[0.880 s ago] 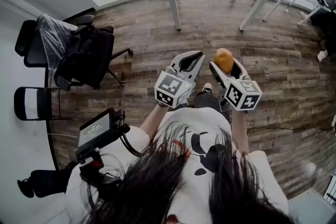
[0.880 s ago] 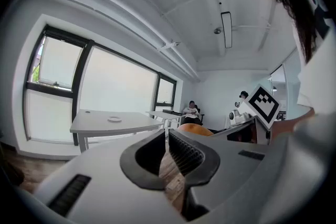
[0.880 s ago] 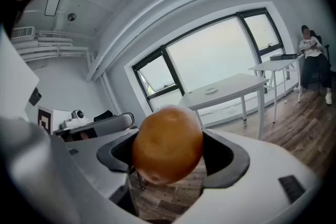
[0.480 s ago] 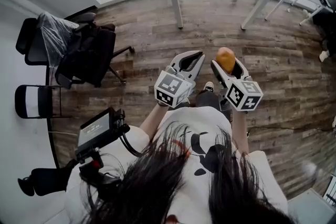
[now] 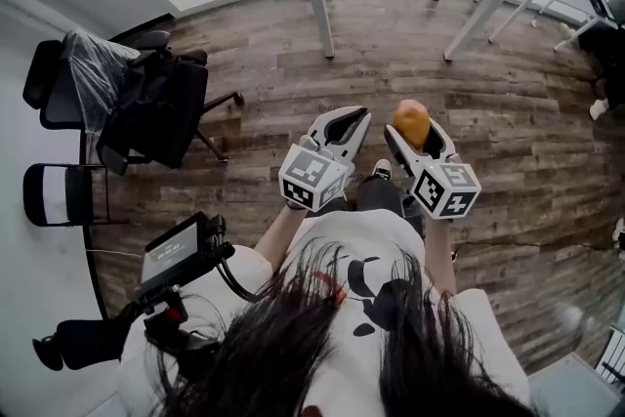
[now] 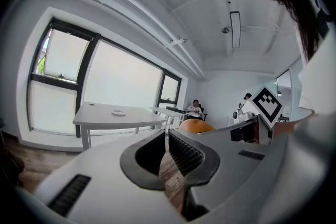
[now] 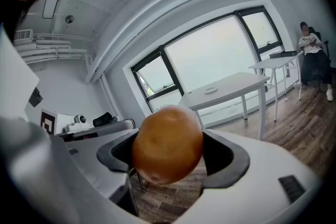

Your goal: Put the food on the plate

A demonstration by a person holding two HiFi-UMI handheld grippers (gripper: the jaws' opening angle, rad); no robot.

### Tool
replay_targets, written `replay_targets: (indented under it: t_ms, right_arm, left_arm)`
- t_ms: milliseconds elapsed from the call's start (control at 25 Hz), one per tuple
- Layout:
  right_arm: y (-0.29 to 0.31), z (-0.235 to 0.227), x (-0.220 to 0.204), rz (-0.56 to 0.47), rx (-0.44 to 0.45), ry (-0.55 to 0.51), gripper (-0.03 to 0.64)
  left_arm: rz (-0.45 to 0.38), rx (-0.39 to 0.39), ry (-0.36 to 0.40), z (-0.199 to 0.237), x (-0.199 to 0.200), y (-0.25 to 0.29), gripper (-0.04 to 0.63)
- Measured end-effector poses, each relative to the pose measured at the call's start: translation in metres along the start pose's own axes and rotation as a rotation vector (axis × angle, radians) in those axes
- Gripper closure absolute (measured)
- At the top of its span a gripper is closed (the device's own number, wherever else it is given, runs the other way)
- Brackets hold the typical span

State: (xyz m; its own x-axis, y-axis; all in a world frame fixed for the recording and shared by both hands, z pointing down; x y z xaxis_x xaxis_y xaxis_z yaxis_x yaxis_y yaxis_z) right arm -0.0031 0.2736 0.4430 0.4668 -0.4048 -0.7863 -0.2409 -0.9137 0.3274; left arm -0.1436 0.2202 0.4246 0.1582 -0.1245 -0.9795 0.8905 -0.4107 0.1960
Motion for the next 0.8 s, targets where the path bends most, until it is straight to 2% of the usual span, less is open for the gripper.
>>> replay_targets:
  t_ms: [360, 800]
  right_arm:
    - [0.03, -0.025, 0.032, 0.032, 0.018, 0.007, 0.245]
    - [0.056, -0.097, 0.092, 0.036, 0.024, -0.004, 0.245]
  left_arm:
    - [0.009, 0.021, -0.032, 0.021, 0.011, 0.041, 0.589]
    - [0.005, 0.072, -0.033, 0.037, 0.031, 0.121, 0.59]
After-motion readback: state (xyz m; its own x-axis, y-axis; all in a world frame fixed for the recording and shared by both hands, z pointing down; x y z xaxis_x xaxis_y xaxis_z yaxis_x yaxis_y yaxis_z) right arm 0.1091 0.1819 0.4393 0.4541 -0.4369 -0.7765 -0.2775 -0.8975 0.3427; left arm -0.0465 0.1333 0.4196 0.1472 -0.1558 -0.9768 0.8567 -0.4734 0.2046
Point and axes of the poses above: the fingertips, and each gripper's own axes: y forward along the fingers, z to its left, x out of its top, the point moved 6 cm from there along -y, backward along the fingers, and after that the axes turned 8 degrees about y, right-handed, at the moved point
